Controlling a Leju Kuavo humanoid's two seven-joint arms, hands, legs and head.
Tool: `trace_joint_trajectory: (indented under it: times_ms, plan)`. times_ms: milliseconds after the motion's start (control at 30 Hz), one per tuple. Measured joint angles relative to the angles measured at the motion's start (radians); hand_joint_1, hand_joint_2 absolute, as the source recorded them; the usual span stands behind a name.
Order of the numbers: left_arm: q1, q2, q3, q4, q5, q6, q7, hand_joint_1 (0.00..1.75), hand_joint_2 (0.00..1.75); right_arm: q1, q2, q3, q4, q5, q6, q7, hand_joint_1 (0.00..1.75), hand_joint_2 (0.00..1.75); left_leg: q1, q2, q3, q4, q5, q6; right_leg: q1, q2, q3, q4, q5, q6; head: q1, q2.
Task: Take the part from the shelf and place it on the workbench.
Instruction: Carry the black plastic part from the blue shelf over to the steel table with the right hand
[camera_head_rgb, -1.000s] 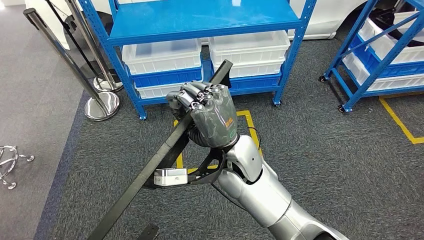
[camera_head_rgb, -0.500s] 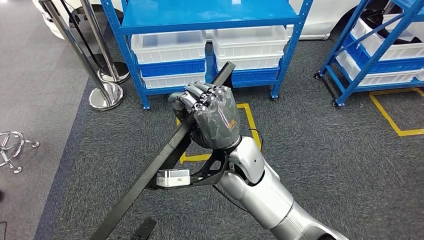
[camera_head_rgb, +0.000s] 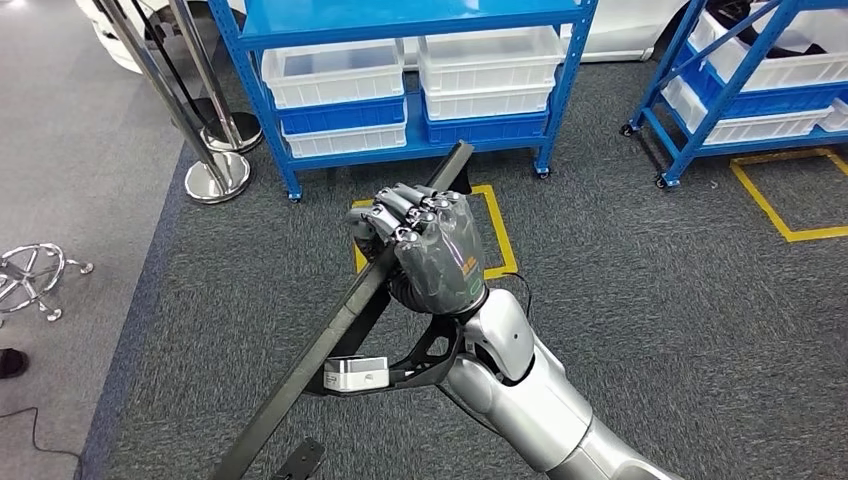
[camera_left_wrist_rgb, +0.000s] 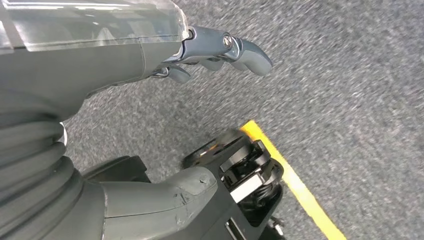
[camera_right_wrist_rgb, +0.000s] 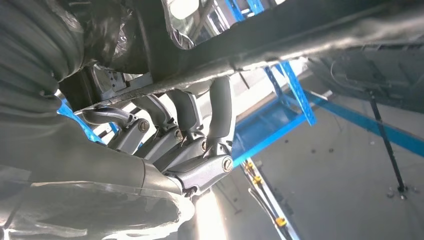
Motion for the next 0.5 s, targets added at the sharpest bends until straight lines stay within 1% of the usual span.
trace_joint_trajectory:
  times_ms: [33,67,100,133,167,200,233,267,300,333,367,400,433,467,500]
  plan:
    - [0.000,0.000,-0.001,0.000,0.002,-0.001,-0.008,0.00,1.75,0.002,-0.002,0.000,0.000,0.001,0.000,0.000,1.75,1.75,0.001,0.000,0.033,-0.020,0.032,0.000,-0.001,-0.001,-0.017,0.001,0.013,0.003,0.000,0.000]
    - [-0.002,0.000,-0.002,0.000,0.003,-0.001,-0.016,0.00,1.75,0.003,-0.003,0.000,-0.001,0.002,0.000,0.000,1.75,1.75,0.001,0.000,0.083,-0.074,0.040,0.001,-0.002,-0.001,-0.030,0.003,0.024,0.007,0.000,0.000]
    - [-0.004,0.001,-0.002,0.000,0.005,0.000,-0.024,0.00,1.75,0.002,-0.004,0.000,-0.002,0.002,0.000,0.000,1.75,1.75,-0.002,-0.001,0.143,-0.149,0.023,0.004,-0.002,0.000,-0.039,0.005,0.033,0.013,0.000,0.000]
    - [-0.008,0.001,-0.003,0.000,0.007,0.002,-0.030,0.00,1.75,0.000,-0.004,0.000,-0.004,0.002,0.000,0.000,1.75,1.75,-0.004,-0.001,0.193,-0.220,-0.006,0.010,-0.001,-0.001,-0.044,0.006,0.041,0.019,0.000,0.000]
    - [-0.013,0.001,-0.003,0.000,0.008,0.005,-0.037,0.00,1.75,-0.002,-0.004,0.000,-0.005,0.002,0.000,0.000,1.75,1.75,-0.008,-0.001,0.227,-0.273,-0.033,0.017,-0.001,-0.002,-0.046,0.006,0.049,0.025,0.000,0.000]
    - [-0.016,0.001,-0.004,0.000,0.011,0.009,-0.041,0.00,1.75,-0.004,-0.005,0.001,-0.005,0.003,0.001,-0.001,1.75,1.75,-0.011,-0.002,0.240,-0.301,-0.045,0.025,-0.001,-0.003,-0.046,0.004,0.056,0.032,0.000,0.000]
    - [-0.018,0.000,-0.004,0.000,0.014,0.012,-0.045,0.00,1.75,-0.005,-0.005,0.002,-0.005,0.003,0.001,-0.002,1.75,1.75,-0.012,-0.001,0.238,-0.308,-0.043,0.035,-0.001,-0.004,-0.046,0.001,0.064,0.039,0.001,0.000]
    - [-0.018,-0.002,-0.004,0.000,0.017,0.015,-0.047,0.00,1.75,-0.006,-0.006,0.002,-0.005,0.004,0.003,-0.003,1.75,1.75,-0.012,0.000,0.236,-0.311,-0.035,0.043,-0.003,-0.004,-0.049,0.005,0.062,0.045,0.001,0.000]
    - [-0.018,-0.004,-0.004,0.000,0.019,0.017,-0.049,0.00,1.75,-0.007,-0.007,0.003,-0.005,0.004,0.005,-0.003,1.75,1.75,-0.011,0.002,0.233,-0.313,-0.027,0.053,-0.004,-0.002,-0.058,0.023,0.047,0.049,0.001,0.000]
    - [-0.018,-0.006,-0.004,0.000,0.019,0.018,-0.050,0.00,1.75,-0.008,-0.008,0.004,-0.005,0.005,0.008,-0.003,1.75,1.75,-0.011,0.003,0.228,-0.315,-0.017,0.061,-0.005,0.000,-0.075,0.062,0.017,0.052,0.001,0.000]
    - [-0.019,-0.008,-0.004,0.000,0.020,0.019,-0.052,0.00,1.75,-0.009,-0.010,0.004,-0.005,0.006,0.011,-0.003,1.75,1.75,-0.012,0.004,0.221,-0.315,-0.009,0.066,-0.006,0.002,-0.100,0.124,-0.024,0.054,0.001,0.000]
    - [-0.019,-0.010,-0.004,0.000,0.020,0.020,-0.054,0.00,1.75,-0.009,-0.013,0.005,-0.004,0.006,0.014,-0.003,1.75,1.75,-0.013,0.004,0.212,-0.314,-0.003,0.070,-0.006,0.003,-0.126,0.193,-0.064,0.055,0.001,0.000]
    - [-0.018,-0.012,-0.004,0.000,0.019,0.021,-0.055,0.00,1.75,-0.009,-0.016,0.007,-0.003,0.006,0.015,-0.003,1.75,1.75,-0.015,0.004,0.204,-0.312,0.003,0.072,-0.006,0.004,-0.145,0.252,-0.092,0.056,0.001,0.000]
    - [-0.016,-0.014,-0.004,0.000,0.019,0.022,-0.055,0.00,1.75,-0.009,-0.019,0.008,-0.002,0.006,0.017,-0.003,1.75,1.75,-0.016,0.004,0.197,-0.310,0.008,0.072,-0.005,0.005,-0.149,0.283,-0.102,0.056,0.001,0.000]
    - [-0.014,-0.015,-0.005,0.000,0.018,0.023,-0.056,0.00,1.75,-0.009,-0.021,0.009,-0.001,0.007,0.017,-0.003,1.75,1.75,-0.018,0.004,0.191,-0.308,0.010,0.072,-0.005,0.005,-0.133,0.274,-0.094,0.054,0.001,0.000]
